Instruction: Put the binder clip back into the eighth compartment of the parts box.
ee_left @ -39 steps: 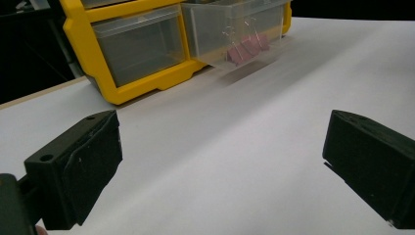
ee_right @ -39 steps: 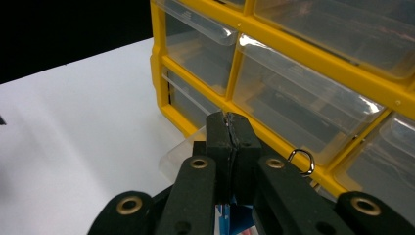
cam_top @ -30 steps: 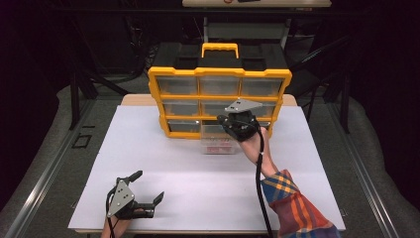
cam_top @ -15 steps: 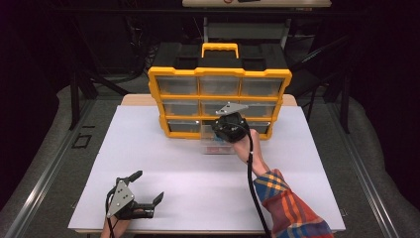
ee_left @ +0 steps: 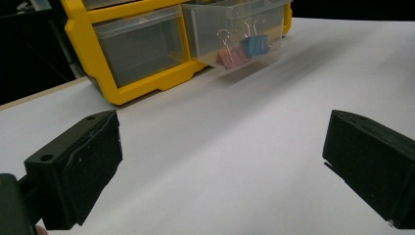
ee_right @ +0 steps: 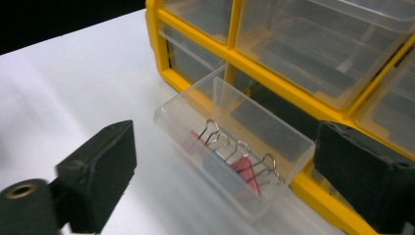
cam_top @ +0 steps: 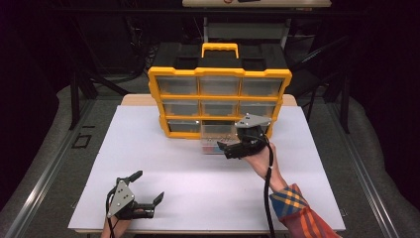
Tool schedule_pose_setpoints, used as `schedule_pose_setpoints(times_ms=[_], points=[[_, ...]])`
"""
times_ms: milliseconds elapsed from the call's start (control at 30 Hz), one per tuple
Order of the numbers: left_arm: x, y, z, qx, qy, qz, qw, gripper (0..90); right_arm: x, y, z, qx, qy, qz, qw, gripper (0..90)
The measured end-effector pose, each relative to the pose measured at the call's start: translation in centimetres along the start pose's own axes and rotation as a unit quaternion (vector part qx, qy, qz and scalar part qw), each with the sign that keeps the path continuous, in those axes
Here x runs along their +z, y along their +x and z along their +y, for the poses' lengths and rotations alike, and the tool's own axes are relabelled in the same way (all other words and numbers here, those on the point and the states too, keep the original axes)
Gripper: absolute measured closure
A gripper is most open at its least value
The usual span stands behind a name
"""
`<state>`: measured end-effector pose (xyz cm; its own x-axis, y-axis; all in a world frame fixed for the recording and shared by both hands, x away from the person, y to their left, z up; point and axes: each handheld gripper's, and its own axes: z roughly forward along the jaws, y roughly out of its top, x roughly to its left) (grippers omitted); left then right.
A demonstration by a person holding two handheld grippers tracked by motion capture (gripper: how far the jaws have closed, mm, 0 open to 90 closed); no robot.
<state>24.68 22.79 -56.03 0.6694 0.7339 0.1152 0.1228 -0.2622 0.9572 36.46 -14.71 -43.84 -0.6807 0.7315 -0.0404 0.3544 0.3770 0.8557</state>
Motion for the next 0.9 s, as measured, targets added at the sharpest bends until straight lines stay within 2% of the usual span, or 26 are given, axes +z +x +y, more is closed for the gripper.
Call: schedule_pose_setpoints(times_ms=[300,600,900], points=[[0.0,0.0,0.0,-0.001,0.000,0.001,1.0000,1.0,-2.3,0.9,-2.8,-0.007,-0.012,0.005,0.9999,0.0],[0.0,0.0,0.0,0.001,0.001,0.000,1.0000,1.0,-4.2,2.0,-5.7,-0.012,-0.024,0.006,0.9996,0.0],[0.1,0.0,0.0,0.002,0.002,-0.001,1.0000,1.0,-5.6,2.3,-8.6,-0.003,-0.032,0.000,0.9995,0.0]])
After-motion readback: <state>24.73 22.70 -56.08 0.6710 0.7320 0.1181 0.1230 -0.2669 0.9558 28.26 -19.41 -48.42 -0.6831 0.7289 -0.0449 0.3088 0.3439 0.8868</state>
